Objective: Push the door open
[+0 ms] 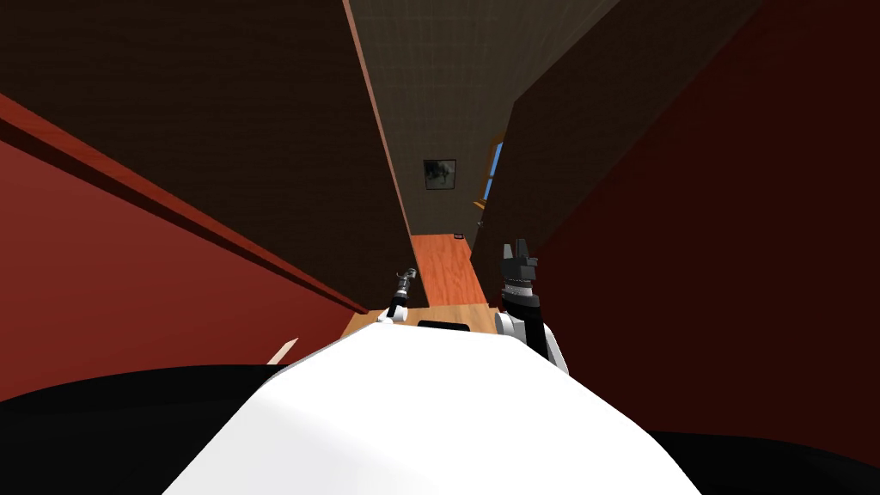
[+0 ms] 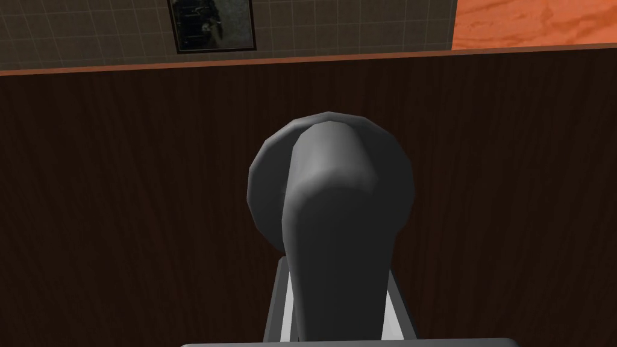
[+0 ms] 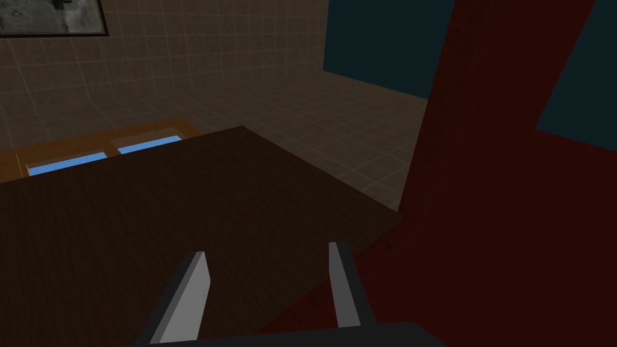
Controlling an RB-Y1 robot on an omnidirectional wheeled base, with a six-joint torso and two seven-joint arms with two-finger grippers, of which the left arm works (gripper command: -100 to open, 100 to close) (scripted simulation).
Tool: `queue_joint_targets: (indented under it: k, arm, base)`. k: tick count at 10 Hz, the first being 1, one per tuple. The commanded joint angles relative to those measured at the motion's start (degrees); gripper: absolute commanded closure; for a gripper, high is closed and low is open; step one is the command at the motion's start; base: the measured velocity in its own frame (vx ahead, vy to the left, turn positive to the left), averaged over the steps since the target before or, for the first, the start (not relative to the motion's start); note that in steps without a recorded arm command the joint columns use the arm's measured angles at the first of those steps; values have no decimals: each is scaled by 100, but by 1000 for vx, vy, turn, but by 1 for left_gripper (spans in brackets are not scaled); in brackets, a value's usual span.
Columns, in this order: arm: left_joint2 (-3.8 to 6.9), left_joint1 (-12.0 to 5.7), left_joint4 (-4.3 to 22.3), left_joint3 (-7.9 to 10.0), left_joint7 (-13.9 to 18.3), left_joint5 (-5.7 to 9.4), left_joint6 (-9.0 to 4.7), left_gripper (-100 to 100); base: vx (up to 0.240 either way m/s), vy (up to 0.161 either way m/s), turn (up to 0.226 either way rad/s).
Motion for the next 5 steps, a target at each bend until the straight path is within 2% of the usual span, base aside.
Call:
queue_joint_targets:
  k: [1,4,5]
  arm:
    - [-9,16,7,-7,1,-2,2,100]
    - [-9,16,7,-7,1,-2,2,100]
    - [11,-4,12,58,-20,32,5,100]
  base:
    - [-12,0,-12]
    - [0,0,0]
    - [107,-14,26]
